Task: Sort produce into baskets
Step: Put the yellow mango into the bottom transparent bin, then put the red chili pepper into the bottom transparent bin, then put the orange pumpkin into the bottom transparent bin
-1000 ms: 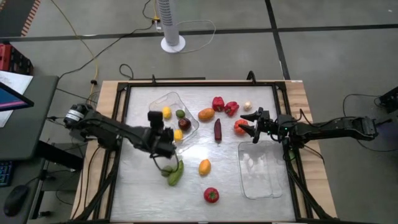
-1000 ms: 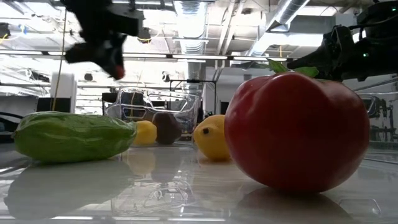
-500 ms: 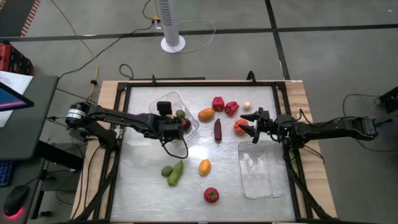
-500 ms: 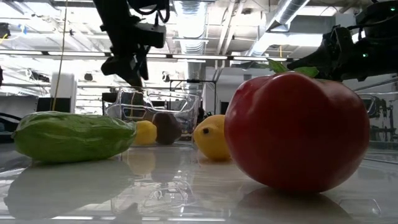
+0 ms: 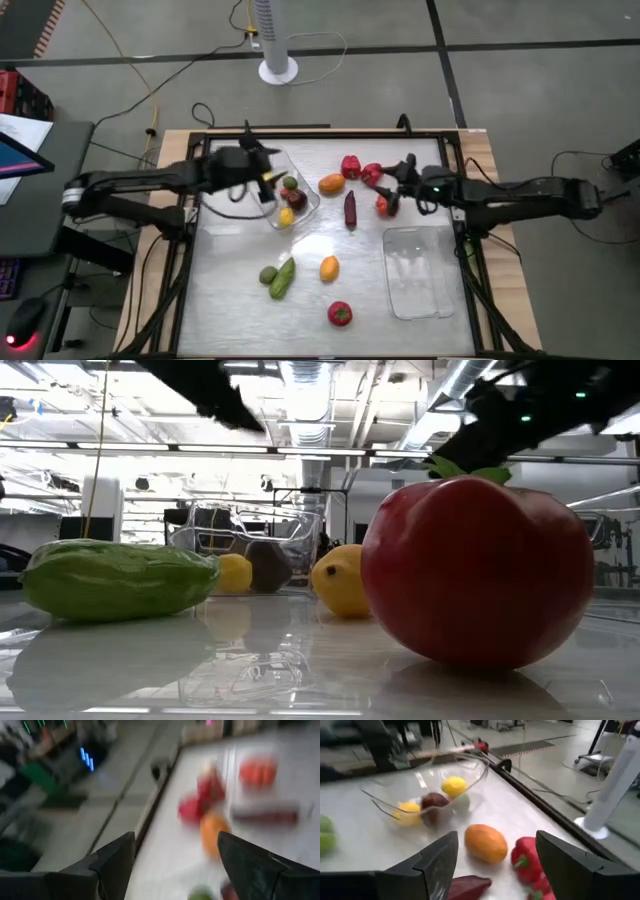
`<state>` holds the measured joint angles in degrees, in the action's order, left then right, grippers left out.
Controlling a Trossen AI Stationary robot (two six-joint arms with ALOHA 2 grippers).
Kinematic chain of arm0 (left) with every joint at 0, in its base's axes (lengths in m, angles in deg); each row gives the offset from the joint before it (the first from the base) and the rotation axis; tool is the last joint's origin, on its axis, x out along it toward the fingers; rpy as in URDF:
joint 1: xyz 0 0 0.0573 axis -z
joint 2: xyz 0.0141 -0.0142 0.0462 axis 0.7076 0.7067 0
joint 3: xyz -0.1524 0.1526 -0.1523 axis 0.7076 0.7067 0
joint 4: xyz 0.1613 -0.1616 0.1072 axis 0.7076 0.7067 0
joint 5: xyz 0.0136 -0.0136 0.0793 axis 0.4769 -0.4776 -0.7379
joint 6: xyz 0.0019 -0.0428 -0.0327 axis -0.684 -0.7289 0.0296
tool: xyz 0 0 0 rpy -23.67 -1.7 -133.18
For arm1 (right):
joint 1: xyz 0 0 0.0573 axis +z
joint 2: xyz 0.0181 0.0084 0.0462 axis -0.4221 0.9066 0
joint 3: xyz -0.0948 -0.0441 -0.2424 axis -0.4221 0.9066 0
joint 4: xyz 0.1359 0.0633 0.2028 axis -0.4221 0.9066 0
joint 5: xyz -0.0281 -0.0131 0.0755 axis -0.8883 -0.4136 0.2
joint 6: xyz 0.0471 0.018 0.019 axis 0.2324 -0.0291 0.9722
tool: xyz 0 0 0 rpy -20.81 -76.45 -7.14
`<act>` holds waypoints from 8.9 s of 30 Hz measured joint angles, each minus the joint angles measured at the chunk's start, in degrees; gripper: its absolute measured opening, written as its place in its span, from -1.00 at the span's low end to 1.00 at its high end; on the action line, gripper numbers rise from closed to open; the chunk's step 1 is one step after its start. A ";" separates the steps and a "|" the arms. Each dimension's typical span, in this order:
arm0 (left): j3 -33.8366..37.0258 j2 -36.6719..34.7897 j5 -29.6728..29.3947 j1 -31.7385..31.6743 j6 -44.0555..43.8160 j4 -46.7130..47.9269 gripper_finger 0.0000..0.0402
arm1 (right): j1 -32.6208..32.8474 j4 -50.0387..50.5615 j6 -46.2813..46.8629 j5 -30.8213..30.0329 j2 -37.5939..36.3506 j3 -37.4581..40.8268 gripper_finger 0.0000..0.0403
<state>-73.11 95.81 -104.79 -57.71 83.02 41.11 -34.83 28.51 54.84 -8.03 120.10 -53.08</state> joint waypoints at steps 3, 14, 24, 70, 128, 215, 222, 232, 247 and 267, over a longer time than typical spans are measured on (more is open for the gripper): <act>4.43 -5.72 6.99 -1.35 -0.74 -11.70 0.35 | -0.54 -0.09 -4.87 1.38 7.40 -5.29 0.58; 13.98 -18.50 14.47 -0.72 -0.69 -30.73 0.35 | -3.60 17.87 -14.41 2.95 33.54 -31.66 0.86; 14.03 -33.23 19.09 -0.65 -3.19 -18.00 0.35 | -6.96 32.08 -14.92 8.61 49.88 -48.06 0.82; 14.03 -36.22 18.45 -0.65 1.33 -21.58 0.35 | -3.17 57.63 -11.62 4.74 52.06 -58.03 0.37; 14.03 -36.20 26.42 -0.65 -8.73 -15.95 0.35 | 1.45 91.48 22.52 -1.72 43.68 -64.27 0.98; 14.01 -36.22 23.98 -0.65 -8.51 -15.98 0.35 | 25.04 99.51 52.20 4.98 28.48 -56.15 0.39; 14.01 -36.22 23.98 -0.63 -8.87 -15.55 0.35 | 13.95 94.80 36.59 -3.25 35.06 -56.08 0.40; 14.01 -36.20 23.98 -0.64 -8.17 -15.04 0.35 | 6.22 90.05 24.24 -4.41 44.42 -56.06 0.90; 14.01 -36.22 23.46 -0.63 -8.17 -14.78 0.35 | 0.98 66.70 23.21 1.17 34.94 -34.59 0.98; 14.01 -36.22 22.65 -0.63 -8.15 -15.11 0.35 | 0.46 61.32 23.90 2.04 34.13 -26.65 0.77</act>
<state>-59.10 59.58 -82.14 -58.34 74.87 26.00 -34.38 89.83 78.74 -5.99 154.23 -79.73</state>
